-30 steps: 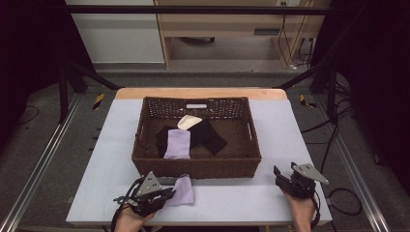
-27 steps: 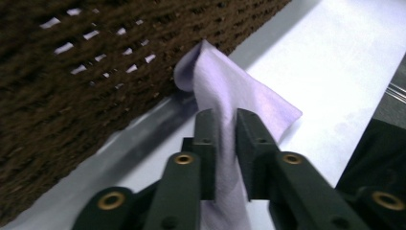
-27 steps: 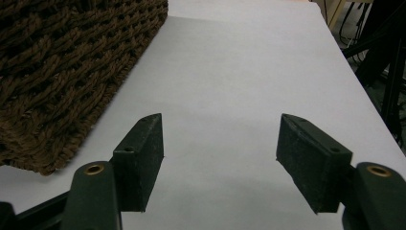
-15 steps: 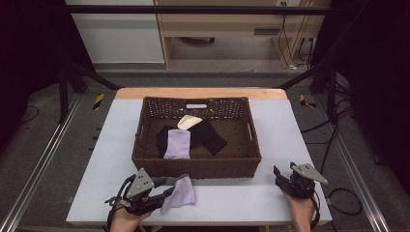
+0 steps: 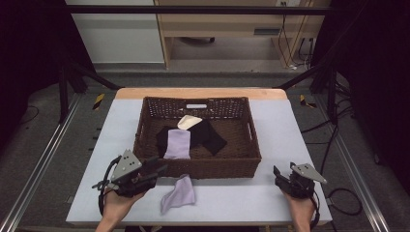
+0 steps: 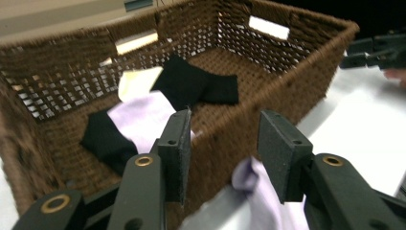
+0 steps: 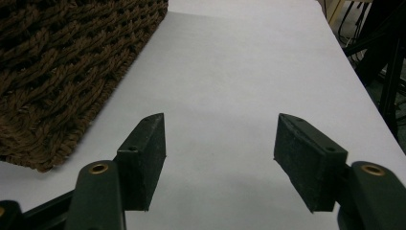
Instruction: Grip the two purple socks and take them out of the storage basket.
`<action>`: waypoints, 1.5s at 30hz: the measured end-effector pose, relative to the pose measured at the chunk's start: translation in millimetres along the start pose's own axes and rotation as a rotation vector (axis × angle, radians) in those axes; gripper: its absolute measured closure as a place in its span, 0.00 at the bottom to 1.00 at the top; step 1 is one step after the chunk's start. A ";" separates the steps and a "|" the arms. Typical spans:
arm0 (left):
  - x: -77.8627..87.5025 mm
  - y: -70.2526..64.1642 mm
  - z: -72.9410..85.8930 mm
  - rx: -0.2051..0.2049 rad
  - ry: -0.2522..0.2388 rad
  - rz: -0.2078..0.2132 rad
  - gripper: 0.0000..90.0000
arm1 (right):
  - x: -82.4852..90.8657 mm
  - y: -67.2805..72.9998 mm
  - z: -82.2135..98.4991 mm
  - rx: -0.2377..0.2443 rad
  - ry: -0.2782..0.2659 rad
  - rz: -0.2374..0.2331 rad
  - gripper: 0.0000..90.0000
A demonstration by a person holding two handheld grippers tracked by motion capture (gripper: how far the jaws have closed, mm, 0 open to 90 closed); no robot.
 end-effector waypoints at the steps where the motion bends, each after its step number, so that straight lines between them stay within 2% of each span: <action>1: -2.9 2.2 -3.8 -0.006 0.001 -0.009 0.61 | 0.1 0.0 0.0 0.001 0.001 0.001 0.40; 2: -2.9 2.2 -3.8 -0.006 0.001 -0.009 0.61 | 0.1 0.0 0.0 0.001 0.001 0.001 0.40; 5: -15.6 12.3 -21.7 -0.021 0.003 -0.038 0.61 | 0.0 0.2 0.0 -0.001 0.001 0.000 0.40; 8: -22.3 17.2 -29.9 -0.022 -0.003 -0.049 0.61 | -0.3 0.0 0.0 -0.004 0.005 0.000 0.40; 10: -34.9 25.4 -39.3 -0.021 0.001 -0.068 0.61 | -0.4 -0.1 0.0 -0.004 0.006 0.000 0.40; 12: -42.7 30.0 -42.6 -0.008 0.008 -0.073 0.61 | -0.4 -0.1 0.0 -0.005 0.006 0.000 0.40; 14: -51.2 33.4 -44.6 -0.014 0.019 -0.098 0.61 | -0.4 -0.2 0.0 -0.005 0.006 -0.001 0.39; 16: -55.5 34.7 -45.1 -0.009 0.022 -0.103 0.61 | -0.5 -0.2 0.0 -0.006 0.008 -0.001 0.39; 21: -81.8 48.2 -48.6 -0.004 0.058 -0.139 0.60 | -0.9 -0.4 0.1 -0.006 0.010 -0.001 0.39; 27: -107.7 63.1 -46.1 -0.009 0.096 -0.184 0.60 | -1.1 -0.7 0.1 -0.007 0.013 -0.001 0.39; 31: -123.2 71.8 -42.1 -0.022 0.141 -0.213 0.60 | -1.2 -0.8 0.1 -0.008 0.015 -0.001 0.39; 35: -136.3 76.3 -33.7 -0.012 0.180 -0.218 0.60 | -1.4 -1.0 0.2 -0.008 0.015 0.000 0.39; 40: -151.6 77.3 -20.9 -0.021 0.262 -0.208 0.60 | -1.2 -1.0 0.1 -0.015 0.014 0.002 0.39; 42: -156.1 77.1 -18.4 -0.027 0.294 -0.197 0.60 | -1.2 -0.9 0.1 -0.014 0.014 0.002 0.39; 44: -158.9 78.2 -19.2 -0.037 0.323 -0.205 0.60 | -1.5 -1.1 0.1 -0.013 0.015 0.005 0.38; 45: -160.1 78.7 -19.7 -0.031 0.322 -0.201 0.60 | -1.6 -1.2 0.1 -0.012 0.017 0.005 0.38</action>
Point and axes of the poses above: each handheld gripper's, and its own axes: x roughly backward along the jaws, z roughly out of its underside, y roughly to its left, the point moved 2 cm from there along -x, roughly forward along the jaws, and after that the axes turned 12 degrees about -y, right-handed, at the moved point
